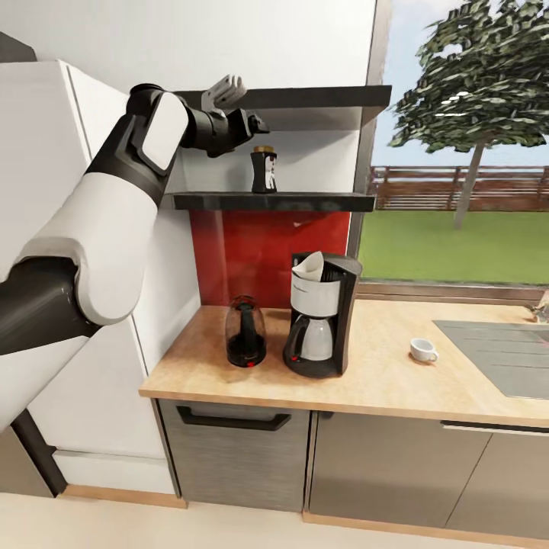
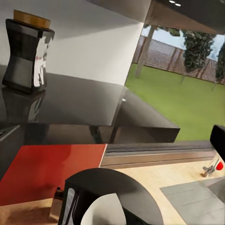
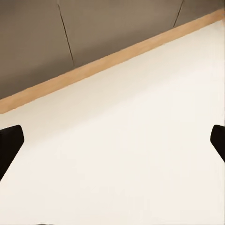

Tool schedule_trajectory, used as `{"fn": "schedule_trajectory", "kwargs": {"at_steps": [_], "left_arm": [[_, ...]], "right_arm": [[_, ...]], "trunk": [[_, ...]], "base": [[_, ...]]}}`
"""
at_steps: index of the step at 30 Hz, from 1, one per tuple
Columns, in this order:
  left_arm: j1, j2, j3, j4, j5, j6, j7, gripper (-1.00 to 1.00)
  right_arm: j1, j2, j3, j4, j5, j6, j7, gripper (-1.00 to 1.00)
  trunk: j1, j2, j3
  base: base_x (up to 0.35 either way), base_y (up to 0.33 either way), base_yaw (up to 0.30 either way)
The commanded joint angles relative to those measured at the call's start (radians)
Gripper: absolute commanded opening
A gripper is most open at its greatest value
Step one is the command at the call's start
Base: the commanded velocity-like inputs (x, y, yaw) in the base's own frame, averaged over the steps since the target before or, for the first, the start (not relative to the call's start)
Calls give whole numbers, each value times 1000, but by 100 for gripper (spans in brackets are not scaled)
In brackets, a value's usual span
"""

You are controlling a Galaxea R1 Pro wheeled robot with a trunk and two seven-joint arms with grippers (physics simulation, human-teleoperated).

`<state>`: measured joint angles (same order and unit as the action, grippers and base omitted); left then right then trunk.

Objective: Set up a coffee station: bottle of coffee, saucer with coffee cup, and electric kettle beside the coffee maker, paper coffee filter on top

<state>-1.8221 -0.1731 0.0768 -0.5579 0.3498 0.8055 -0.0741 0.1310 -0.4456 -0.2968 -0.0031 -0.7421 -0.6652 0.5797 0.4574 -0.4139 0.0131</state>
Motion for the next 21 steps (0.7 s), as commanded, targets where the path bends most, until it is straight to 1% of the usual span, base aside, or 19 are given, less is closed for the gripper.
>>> {"fn": "schedule_trajectory", "kwargs": {"at_steps": [1, 2, 5, 6, 7, 8, 11, 12, 13, 14, 15, 17, 21], "left_arm": [[0, -1, 8, 1, -7, 3, -6, 100], [0, -1, 8, 2, -7, 0, -6, 100], [0, -1, 7, 3, -7, -2, -6, 100], [0, -1, 6, 3, -8, -3, -6, 100], [1, -1, 6, 4, -8, -3, -6, 100], [1, -1, 6, 4, -8, -4, -6, 100], [1, -1, 6, 4, -8, -4, -6, 100], [1, -1, 6, 4, -8, -5, -6, 100], [1, -1, 6, 4, -9, -5, -6, 100], [1, -1, 6, 4, -9, -5, -6, 100], [1, -1, 6, 4, -9, -5, -5, 100], [1, -1, 6, 4, -9, -5, -5, 100], [1, -1, 5, 3, -8, -5, -5, 100]], "right_arm": [[8, 1, -5, -1, -28, -13, 10, 100], [18, 3, -5, 0, -87, -41, 22, 100], [28, 9, -5, 0, -163, -84, 65, 100], [31, 15, -5, 2, -198, -114, 113, 100], [33, 17, -5, 3, -211, -131, 141, 100], [35, 21, -5, 5, -229, -169, 205, 100], [37, 24, -6, 6, -253, -228, 295, 100], [38, 27, -6, 7, -274, -266, 335, 100], [38, 39, -7, 6, -301, -317, 360, 100], [39, 49, -7, 5, -317, -347, 370, 100], [38, 67, -7, -1, -343, -382, 383, 100], [38, 82, -6, -22, -369, -382, 390, 100], [37, 93, -7, -83, -384, -382, 372, 100]], "trunk": [[-4, 7, 3], [-7, 14, 6], [-7, 14, 6], [-7, 14, 6], [-7, 14, 6], [-7, 14, 6], [-7, 14, 6], [-7, 14, 6], [-7, 14, 6], [-7, 14, 6], [-7, 14, 6], [-7, 14, 6], [-7, 14, 6]], "base": [[0, 0, 0], [0, 0, 0], [0, 0, 0], [0, 0, 0], [0, 0, 0], [0, 0, 0], [0, 0, 0], [0, 0, 0], [0, 0, 0], [0, 0, 0], [0, 0, 0], [0, 0, 0], [0, 0, 0]]}}
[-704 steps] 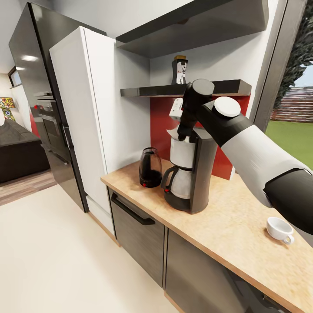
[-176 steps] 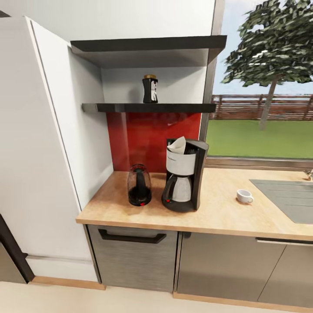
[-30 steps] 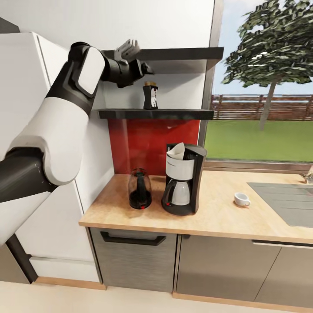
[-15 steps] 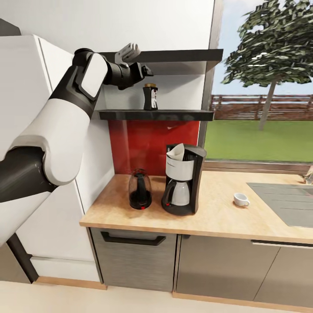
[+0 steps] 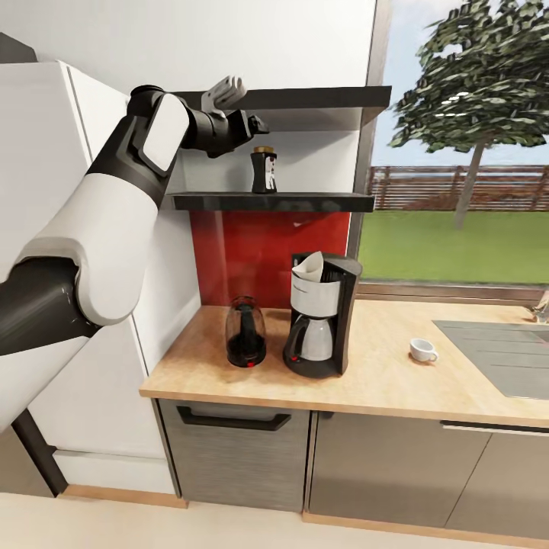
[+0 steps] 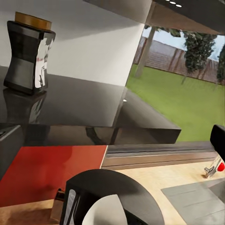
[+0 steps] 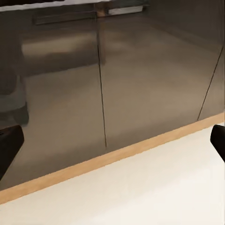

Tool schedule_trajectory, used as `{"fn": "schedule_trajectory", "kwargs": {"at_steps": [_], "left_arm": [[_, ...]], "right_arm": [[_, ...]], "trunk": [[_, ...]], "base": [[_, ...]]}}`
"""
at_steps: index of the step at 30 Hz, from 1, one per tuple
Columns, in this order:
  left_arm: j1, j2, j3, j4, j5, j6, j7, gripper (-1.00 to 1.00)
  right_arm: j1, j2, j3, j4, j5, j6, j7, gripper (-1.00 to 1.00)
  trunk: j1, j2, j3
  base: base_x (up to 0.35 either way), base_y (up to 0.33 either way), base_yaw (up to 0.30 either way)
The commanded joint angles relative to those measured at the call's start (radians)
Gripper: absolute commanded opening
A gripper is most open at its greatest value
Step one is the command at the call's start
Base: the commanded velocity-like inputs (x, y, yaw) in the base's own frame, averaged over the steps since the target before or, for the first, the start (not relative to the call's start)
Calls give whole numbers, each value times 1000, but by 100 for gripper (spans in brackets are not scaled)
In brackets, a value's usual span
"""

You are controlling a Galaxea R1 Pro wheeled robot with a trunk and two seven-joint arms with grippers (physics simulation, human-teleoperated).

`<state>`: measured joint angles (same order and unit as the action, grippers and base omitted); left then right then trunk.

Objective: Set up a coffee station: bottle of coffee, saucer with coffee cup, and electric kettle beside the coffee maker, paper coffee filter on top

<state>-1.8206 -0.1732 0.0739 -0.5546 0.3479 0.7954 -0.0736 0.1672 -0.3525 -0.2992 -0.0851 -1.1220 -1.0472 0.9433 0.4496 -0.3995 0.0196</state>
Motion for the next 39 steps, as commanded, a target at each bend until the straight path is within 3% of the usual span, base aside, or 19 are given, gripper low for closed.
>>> {"fn": "schedule_trajectory", "kwargs": {"at_steps": [1, 3, 5, 6, 7, 9, 10, 12, 13, 15, 19, 23, 27, 30, 33, 36, 39], "left_arm": [[0, -1, 8, 0, -6, 5, -5, 100], [0, -1, 8, -1, -6, 5, -5, 100], [0, -1, 7, -1, -6, 5, -5, 100], [0, -1, 7, -1, -6, 5, -5, 100], [0, -1, 7, -1, -7, 5, -5, 100], [0, -1, 7, 0, -7, 5, -5, 100], [0, -1, 7, 0, -7, 5, -5, 100], [0, -1, 8, 0, -7, 4, -5, 100], [0, -1, 8, 7, -8, -19, -4, 100], [0, -1, 7, 20, -8, -41, -2, 100], [0, -1, 7, 63, -9, -77, 3, 100], [0, -1, -10, 150, -9, -174, 5, 100], [0, -1, -22, 196, -9, -202, 14, 100], [0, -1, -29, 226, -9, -243, 72, 100], [0, -1, -45, 257, -7, -326, 182, 100], [0, -1, -56, 262, -6, -343, 201, 100], [0, -1, -102, 266, -6, -361, 210, 100]], "right_arm": [[0, 4, -5, -39, -6, 0, -23, 100], [0, 7, -2, -76, -6, 0, -73, 100], [0, 13, 6, -140, 25, 0, -190, 100], [0, 18, 13, -176, 76, 0, -275, 100], [0, 21, 20, -205, 155, 0, -372, 100], [0, 25, 24, -229, 265, 0, -504, 100], [0, 31, 26, -245, 390, 0, -657, 100], [0, 39, 28, -255, 502, 0, -791, 100], [0, 60, 26, -261, 721, 0, -1013, 100], [0, 66, 25, -249, 782, 0, -1068, 100], [0, 70, 27, -201, 832, 0, -1113, 100], [0, 70, 24, -167, 844, 0, -1122, 100], [0, 69, 22, -160, 845, 0, -1123, 100], [0, 68, 20, -159, 845, 0, -1123, 100], [0, 67, 20, -151, 845, 0, -1123, 100], [0, 67, 20, -140, 845, 0, -1123, 100], [0, 66, 19, -129, 844, 0, -1123, 100]], "trunk": [[0, -1, 0], [0, -1, 0], [0, -1, 0], [0, -1, 0], [0, -1, 0], [0, -1, 0], [0, -1, 0], [0, -1, 0], [0, -1, 0], [0, -1, 0], [0, -1, 0], [0, -1, 0], [0, -1, 0], [0, -1, 0], [0, -1, 0], [0, -1, 0], [0, -1, 0]], "base": [[0, 0, 0], [0, 0, 0], [0, 0, 0], [0, 0, 0], [0, 0, 0], [0, 0, 0], [0, 0, 0], [0, 0, 0], [0, 0, 0], [0, 0, 0], [0, 0, 0], [0, 0, 0], [0, 0, 0], [0, 0, 0], [0, 0, 0], [0, 0, 0], [0, 0, 0]]}}
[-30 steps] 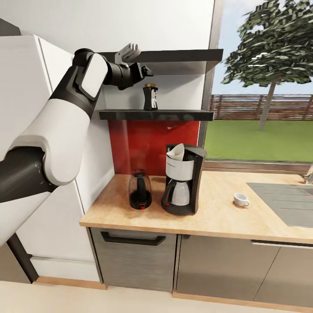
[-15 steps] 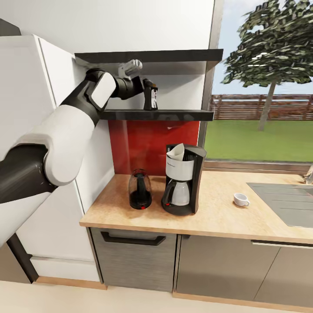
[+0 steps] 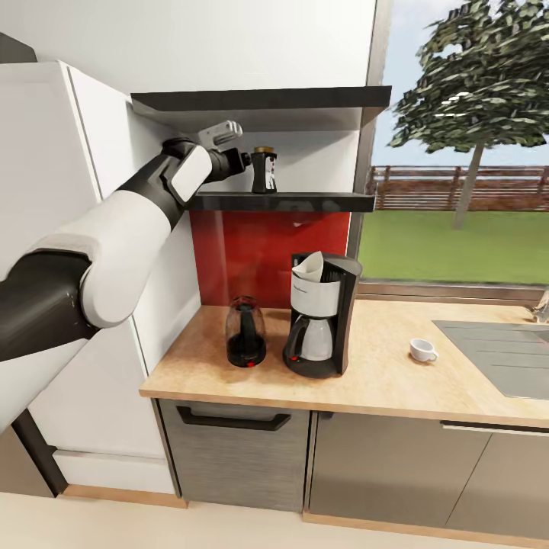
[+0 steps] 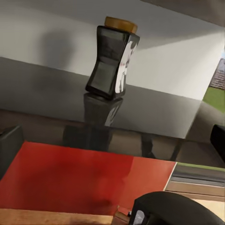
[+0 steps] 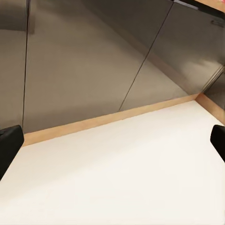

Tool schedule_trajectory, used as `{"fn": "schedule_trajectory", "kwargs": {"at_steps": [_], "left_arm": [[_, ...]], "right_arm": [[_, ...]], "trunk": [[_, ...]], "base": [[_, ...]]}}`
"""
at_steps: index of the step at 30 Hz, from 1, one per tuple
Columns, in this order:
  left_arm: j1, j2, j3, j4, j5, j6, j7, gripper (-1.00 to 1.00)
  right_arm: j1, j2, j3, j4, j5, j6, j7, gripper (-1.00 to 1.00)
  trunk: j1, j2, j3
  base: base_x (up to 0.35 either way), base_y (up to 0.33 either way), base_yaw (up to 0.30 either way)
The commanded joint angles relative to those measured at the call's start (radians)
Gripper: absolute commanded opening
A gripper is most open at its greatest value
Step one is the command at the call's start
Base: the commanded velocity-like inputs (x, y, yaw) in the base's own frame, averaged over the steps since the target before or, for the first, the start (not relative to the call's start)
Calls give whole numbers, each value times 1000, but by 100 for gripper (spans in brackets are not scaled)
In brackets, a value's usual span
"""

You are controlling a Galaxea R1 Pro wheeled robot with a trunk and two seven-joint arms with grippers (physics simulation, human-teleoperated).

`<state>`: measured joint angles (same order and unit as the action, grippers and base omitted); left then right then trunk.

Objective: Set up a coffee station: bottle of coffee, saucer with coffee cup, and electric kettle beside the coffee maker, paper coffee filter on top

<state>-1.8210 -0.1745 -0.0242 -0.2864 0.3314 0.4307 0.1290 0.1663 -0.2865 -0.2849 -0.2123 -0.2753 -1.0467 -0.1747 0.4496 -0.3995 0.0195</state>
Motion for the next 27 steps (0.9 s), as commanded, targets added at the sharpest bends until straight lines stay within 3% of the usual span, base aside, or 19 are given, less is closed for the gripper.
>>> {"fn": "schedule_trajectory", "kwargs": {"at_steps": [1, 13, 14, 15, 19, 27], "left_arm": [[0, 0, -3, -2, 11, 4, 8, 100], [2, 0, -59, 38, 11, -33, 9, 100], [2, 0, -70, 39, 11, -35, 9, 100], [2, 0, -129, 40, 11, -41, 9, 100], [3, 0, -161, 40, 12, -45, 9, 100], [3, 0, -167, 40, 12, -49, 9, 100]], "right_arm": [[1, 0, 5, -2, -2, 0, -5, 100], [1, 0, 1, 53, -7, 0, -5, 100], [1, 0, 1, 56, -9, 0, -5, 100], [1, 0, 1, 63, -21, 0, -5, 100], [1, 1, 2, 88, -27, 0, -5, 100], [1, 1, 3, 103, -28, 0, -5, 100]], "trunk": [[0, 0, 0], [0, 0, 0], [0, 0, 0], [0, 0, 0], [0, 0, 0], [0, 0, 0]], "base": [[0, 0, 0], [99, 0, 0], [179, 0, 0], [252, 0, 0], [141, 0, 0], [194, 0, 0]]}}
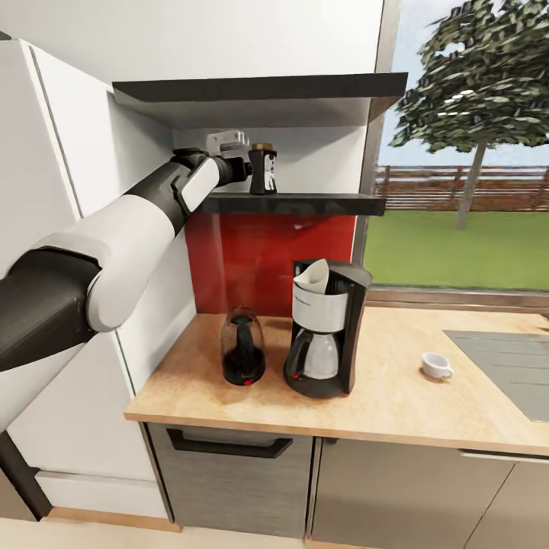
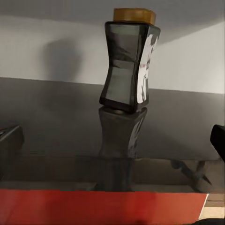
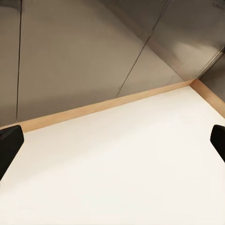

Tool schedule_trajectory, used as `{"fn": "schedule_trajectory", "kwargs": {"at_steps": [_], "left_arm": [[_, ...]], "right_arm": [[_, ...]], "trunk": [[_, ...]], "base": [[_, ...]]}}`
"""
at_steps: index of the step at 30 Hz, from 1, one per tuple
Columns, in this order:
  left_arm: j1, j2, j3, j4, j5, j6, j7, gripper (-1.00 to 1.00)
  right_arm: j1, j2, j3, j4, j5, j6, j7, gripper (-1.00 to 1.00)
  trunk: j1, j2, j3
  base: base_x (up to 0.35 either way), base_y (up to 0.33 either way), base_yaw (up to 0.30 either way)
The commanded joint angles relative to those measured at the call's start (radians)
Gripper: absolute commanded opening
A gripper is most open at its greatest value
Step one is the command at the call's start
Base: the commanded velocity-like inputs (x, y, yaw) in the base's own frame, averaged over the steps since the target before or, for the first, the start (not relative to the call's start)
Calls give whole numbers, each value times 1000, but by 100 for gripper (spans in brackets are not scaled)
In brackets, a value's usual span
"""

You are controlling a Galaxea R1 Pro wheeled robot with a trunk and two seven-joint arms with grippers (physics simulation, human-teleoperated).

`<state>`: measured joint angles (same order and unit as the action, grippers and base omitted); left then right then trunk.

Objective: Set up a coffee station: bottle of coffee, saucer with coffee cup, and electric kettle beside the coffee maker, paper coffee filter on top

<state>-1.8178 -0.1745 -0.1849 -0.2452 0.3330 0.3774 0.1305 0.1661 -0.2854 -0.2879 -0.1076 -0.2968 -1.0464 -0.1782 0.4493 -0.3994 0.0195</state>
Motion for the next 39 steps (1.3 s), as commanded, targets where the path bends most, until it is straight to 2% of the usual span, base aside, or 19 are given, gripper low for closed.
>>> {"fn": "schedule_trajectory", "kwargs": {"at_steps": [1, 13, 32, 39], "left_arm": [[0, 0, -7, -1, 10, 4, 8, 100], [0, 0, -8, -2, 11, 3, 8, 100], [0, 0, -8, -2, 11, 3, 8, 100], [0, 0, -6, -2, 11, 3, 8, 100]], "right_arm": [[1, 0, 6, -2, -7, -1, -1, 100], [1, 0, 5, 1, -7, -1, -1, 100], [1, 2, 5, 1, -7, -1, -1, 100], [1, 4, 7, 80, -4, -1, 0, 100]], "trunk": [[1, -1, 0], [1, -1, 0], [1, -1, 0], [1, -1, 0]], "base": [[166, 0, 0], [122, -59, 0], [9, -74, 0], [0, 0, 0]]}}
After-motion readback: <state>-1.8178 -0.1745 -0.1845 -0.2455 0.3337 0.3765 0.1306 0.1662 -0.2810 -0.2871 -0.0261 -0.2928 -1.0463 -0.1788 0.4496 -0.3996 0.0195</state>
